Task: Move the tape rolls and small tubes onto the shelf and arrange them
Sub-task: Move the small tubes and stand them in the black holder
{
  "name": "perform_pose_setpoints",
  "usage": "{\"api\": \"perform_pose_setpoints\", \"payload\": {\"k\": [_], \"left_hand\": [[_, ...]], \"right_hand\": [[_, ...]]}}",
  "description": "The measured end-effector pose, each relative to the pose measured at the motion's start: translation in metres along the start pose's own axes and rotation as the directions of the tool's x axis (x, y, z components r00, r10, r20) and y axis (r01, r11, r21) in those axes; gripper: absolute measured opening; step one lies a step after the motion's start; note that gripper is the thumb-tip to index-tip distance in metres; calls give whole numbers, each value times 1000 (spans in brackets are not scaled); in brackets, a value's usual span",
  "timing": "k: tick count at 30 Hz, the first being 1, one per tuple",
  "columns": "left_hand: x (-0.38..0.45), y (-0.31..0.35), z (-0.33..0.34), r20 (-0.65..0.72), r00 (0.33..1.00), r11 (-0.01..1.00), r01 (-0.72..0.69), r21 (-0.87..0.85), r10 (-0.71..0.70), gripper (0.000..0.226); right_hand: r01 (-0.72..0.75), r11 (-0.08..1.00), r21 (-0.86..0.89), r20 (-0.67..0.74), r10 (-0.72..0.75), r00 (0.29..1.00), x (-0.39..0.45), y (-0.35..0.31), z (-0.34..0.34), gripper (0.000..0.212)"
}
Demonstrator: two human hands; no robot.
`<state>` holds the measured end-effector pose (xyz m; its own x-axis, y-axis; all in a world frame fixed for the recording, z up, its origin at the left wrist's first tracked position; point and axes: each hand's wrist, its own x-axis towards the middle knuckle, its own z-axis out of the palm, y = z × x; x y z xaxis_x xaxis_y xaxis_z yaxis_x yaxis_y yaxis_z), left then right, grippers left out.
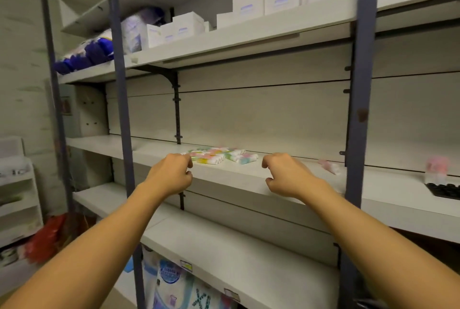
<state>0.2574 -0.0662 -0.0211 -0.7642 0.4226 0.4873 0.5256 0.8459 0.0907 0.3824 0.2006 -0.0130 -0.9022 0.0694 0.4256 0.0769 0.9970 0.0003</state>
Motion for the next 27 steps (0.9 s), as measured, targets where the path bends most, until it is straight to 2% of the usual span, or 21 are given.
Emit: {"api": "perform_pose_setpoints", "payload": {"k": [8,16,22,27], "left_hand": [[45,-64,38,18,1000,988,21,-152,-19,21],[127,-118,70,0,1000,984,18,-179,-18,16],[187,-144,91,27,999,985,-18,-173,23,19],[221,-148,105,36,992,976,-113,-186,122,23]], "right_hand": [[1,1000,7,-24,-1,1000,60,-22,32,37],[35,997,62,-120,-28,992,148,-37,58,35],[80,992,100,-126,-67,990,213,-42,72,37],[70,991,113,-114,-58,992,240,-41,87,35]]}}
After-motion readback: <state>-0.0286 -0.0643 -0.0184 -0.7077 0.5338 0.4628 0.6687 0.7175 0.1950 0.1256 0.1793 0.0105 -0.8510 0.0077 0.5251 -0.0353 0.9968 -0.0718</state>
